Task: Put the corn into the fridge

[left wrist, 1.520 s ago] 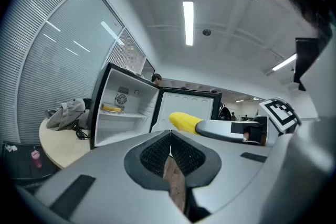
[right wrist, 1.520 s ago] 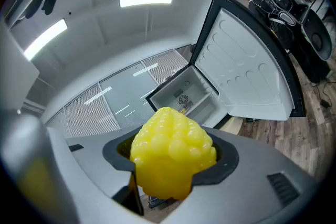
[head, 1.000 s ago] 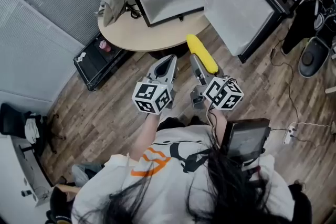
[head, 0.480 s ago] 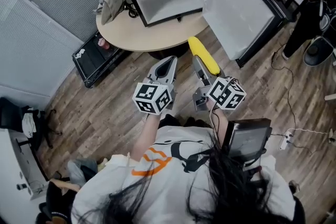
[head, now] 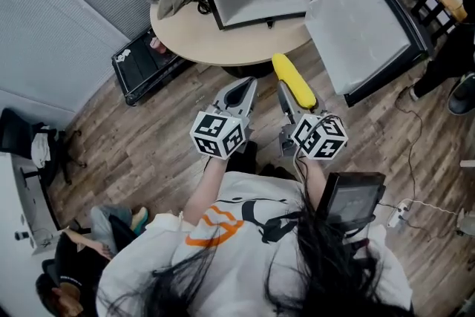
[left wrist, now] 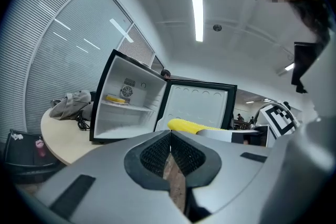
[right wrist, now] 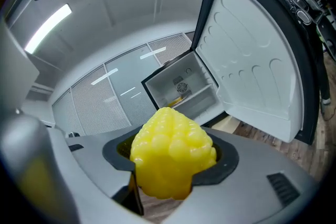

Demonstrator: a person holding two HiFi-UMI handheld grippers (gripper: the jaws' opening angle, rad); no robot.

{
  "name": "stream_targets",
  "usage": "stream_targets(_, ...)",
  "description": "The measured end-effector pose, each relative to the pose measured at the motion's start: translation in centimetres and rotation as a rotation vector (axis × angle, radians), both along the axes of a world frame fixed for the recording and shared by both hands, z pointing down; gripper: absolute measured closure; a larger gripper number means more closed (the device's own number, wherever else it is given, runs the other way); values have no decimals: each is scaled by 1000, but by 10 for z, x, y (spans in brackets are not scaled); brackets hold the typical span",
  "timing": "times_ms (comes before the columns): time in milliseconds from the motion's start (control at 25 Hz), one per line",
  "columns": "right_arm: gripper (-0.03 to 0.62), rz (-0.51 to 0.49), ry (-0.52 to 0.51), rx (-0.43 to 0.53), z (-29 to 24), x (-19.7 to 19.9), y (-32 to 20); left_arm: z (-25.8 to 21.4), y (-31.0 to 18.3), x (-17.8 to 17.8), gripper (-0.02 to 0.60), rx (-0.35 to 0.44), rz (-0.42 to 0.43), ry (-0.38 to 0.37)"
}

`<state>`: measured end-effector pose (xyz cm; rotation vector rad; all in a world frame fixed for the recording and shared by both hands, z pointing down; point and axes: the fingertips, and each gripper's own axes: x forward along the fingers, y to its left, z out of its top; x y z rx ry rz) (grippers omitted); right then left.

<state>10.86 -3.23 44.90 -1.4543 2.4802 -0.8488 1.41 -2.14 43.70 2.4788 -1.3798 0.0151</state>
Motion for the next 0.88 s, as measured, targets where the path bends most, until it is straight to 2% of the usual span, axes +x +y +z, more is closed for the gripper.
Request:
stream_targets(200, 336, -20, -6, -6, 6, -15, -22, 7, -18, -12, 571, -9, -5, -12)
stream_targets(440, 336, -8, 10, -19, 15, -34, -71, 13, -65, -33, 571, -7, 14, -12)
stream_targets(880, 336, 78, 38, -39, 15, -65, -169, 9, -170, -63, 571, 9, 133, -26)
